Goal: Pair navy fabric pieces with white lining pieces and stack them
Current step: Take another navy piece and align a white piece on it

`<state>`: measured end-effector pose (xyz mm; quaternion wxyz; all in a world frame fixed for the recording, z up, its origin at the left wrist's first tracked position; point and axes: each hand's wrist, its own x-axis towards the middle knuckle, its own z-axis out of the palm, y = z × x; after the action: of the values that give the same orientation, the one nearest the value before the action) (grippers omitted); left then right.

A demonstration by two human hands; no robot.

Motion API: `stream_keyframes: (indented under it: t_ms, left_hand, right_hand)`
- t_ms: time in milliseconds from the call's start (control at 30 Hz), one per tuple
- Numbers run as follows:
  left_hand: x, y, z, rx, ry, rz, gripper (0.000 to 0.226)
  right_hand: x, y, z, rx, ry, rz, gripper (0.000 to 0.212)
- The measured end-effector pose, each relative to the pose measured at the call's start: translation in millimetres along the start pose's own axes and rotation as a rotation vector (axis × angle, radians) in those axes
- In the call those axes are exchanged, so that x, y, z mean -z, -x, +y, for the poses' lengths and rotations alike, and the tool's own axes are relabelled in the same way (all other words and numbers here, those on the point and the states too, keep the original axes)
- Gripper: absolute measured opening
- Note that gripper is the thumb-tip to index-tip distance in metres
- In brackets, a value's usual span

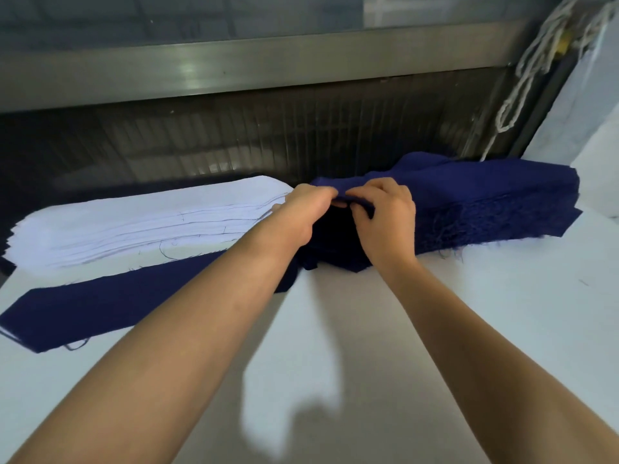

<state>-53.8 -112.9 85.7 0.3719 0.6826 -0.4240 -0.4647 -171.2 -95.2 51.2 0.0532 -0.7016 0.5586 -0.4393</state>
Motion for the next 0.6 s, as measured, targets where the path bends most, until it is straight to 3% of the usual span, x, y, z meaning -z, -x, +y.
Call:
stream_keyframes:
  t_ms: [100, 200, 333, 467, 600]
  left_hand:
    - [-6.1, -1.2, -4.2, -0.059, -0.117, 0.162, 0.035]
    - [-5.5, 5.4, -2.4, -0.127, -0.173, 0.224, 0.037]
    - [-1.0, 14.0, 1.6, -0.191, -0.035, 0.233, 0.029]
    - [13.7, 16.2, -4.5, -0.234, 0.167, 0.264, 0.023]
    - [36.9, 18.8, -25.0, -0.253, 0.324, 0.305, 0.031]
  right_hand:
    - [0.1, 20.3, -6.9, 0.037, -0.093, 0.111, 0.023]
    - [-0.5, 33.3, -6.8, -0.080, -0.262, 0.002, 0.030]
    - [4.7, 24.6, -7.5, -0.329, -0.656, -0.053, 0.048]
    - [12.6, 12.6, -6.4, -0.635, -1.081, -0.030, 0.048]
    - [23.5, 2.1, 4.8, -0.784, -1.204, 0.011, 0.041]
